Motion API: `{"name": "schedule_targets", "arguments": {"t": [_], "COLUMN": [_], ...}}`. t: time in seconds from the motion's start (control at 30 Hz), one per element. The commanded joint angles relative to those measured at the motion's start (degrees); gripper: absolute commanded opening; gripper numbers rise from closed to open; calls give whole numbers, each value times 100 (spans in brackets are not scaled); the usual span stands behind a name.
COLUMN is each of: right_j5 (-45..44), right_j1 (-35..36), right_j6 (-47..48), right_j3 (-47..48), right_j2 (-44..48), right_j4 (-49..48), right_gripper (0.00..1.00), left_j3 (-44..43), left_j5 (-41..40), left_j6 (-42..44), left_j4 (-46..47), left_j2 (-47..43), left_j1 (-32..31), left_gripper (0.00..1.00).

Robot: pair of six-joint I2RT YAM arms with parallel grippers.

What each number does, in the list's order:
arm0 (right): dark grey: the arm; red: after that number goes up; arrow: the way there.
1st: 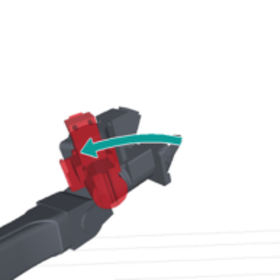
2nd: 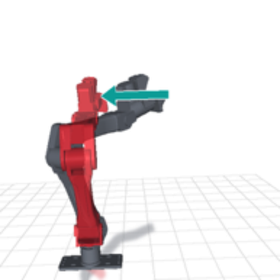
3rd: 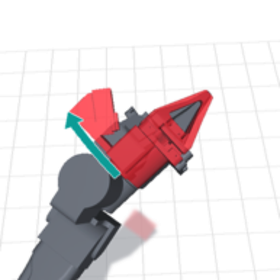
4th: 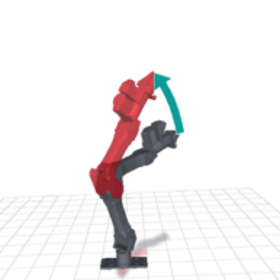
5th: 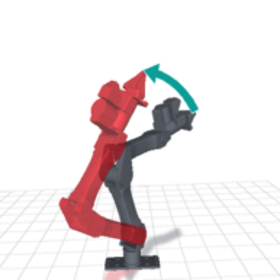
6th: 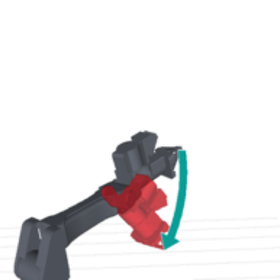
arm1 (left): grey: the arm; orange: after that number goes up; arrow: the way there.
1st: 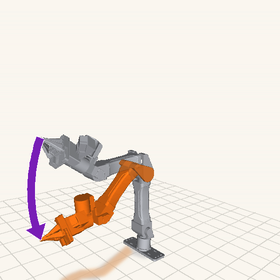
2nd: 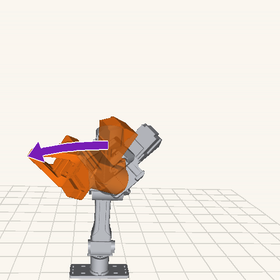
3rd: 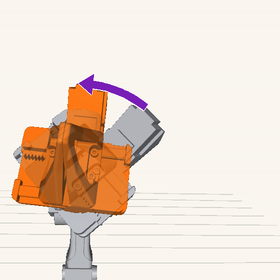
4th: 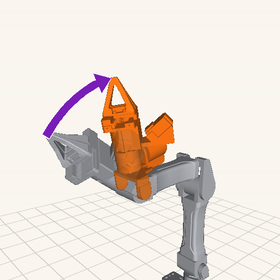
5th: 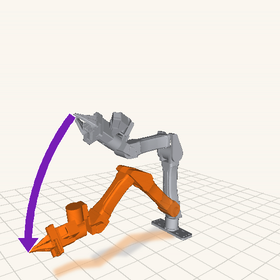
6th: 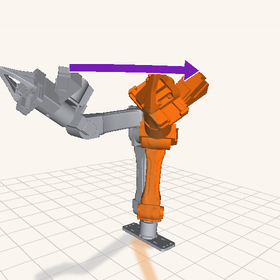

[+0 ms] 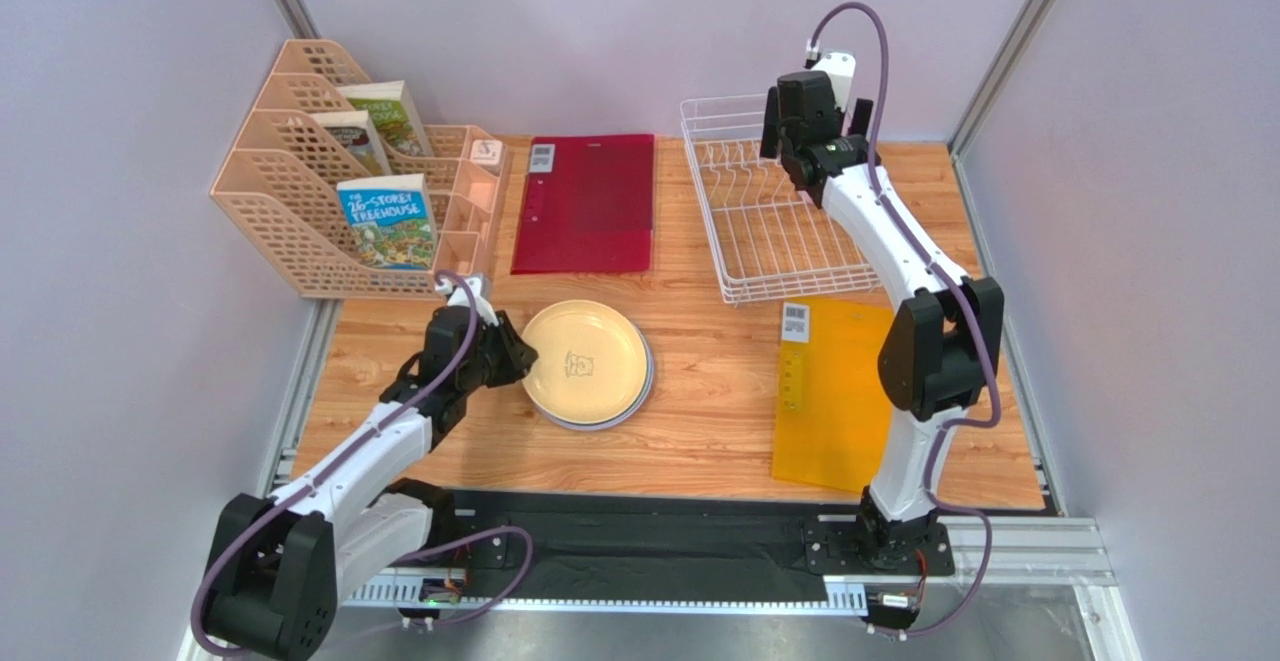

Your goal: Unload the plates from the dish rack

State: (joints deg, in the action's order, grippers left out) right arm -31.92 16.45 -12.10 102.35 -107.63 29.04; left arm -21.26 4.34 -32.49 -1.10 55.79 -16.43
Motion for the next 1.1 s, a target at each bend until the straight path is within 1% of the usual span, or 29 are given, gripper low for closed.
{"name": "schedule_targets", "arguments": {"t": [0.0, 0.03, 0.1, 0.17, 0.23, 0.3, 0.4, 0.43, 0.47, 0.53, 0.6, 0.63, 0.7, 0.77, 0.87, 0.93, 0.97, 1.0, 1.07], "right_j5": [-533, -682, -771, -903, -1148, -1106, -1035, -879, -816, -553, -141, -26, 299, 405, 616, 478, 268, -257, -822], "right_j1": [-107, -98, -115, -185, -247, -370, -493, -537, -616, -712, -844, -906, -942, -950, -915, -776, -705, -635, -389], "right_j6": [234, 295, 471, 629, 717, 691, 639, 604, 542, 367, 42, -46, -126, -135, -65, 154, 251, 452, 672], "right_j3": [592, 637, 690, 883, 1198, 1366, 1656, 1709, 1806, 1885, 1868, 1816, 1728, 1657, 1578, 1508, 1508, 1508, 1499], "right_j2": [-530, -574, -697, -916, -1110, -1356, -1637, -1708, -1839, -1945, -2025, -2025, -2025, -2007, -1946, -1841, -1814, -1779, -1673], "right_j4": [-39, -91, -266, -407, -399, -381, -355, -329, -320, -250, -241, -275, -319, -372, -434, -513, -513, -522, -565], "right_gripper": [96, 96, 96, 96, 96, 96, 95, 95, 92, 89, 73, 67, 25, 0, 0, 0, 0, 0, 0], "left_j3": [16, 16, 34, 34, 51, 25, 16, 16, 16, 25, 156, 200, 245, 219, 140, 96, 87, 69, 43], "left_j5": [-135, -144, -100, -126, -153, -188, -170, -153, -83, -91, -100, -109, -152, -196, -214, -188, -153, -135, -126], "left_j6": [-29, -38, -12, -12, 14, 58, 137, 146, 181, 217, 278, 339, 410, 463, 489, 489, 472, 454, 367], "left_j4": [251, 260, 295, 277, 312, 252, 216, 216, 225, 260, 495, 558, 637, 646, 681, 752, 839, 892, 997], "left_j2": [107, 99, 72, -15, -155, -252, -646, -735, -832, -1201, -1630, -1772, -2097, -2221, -2196, -2011, -1932, -1775, -1625], "left_j1": [-19, -19, -19, -19, -19, -19, -19, -19, -19, -19, -19, -19, -19, -19, -19, -19, -19, -19, -27], "left_gripper": [53, 61, 70, 74, 77, 78, 80, 81, 82, 83, 85, 88, 89, 91, 91, 91, 91, 91, 91]}}
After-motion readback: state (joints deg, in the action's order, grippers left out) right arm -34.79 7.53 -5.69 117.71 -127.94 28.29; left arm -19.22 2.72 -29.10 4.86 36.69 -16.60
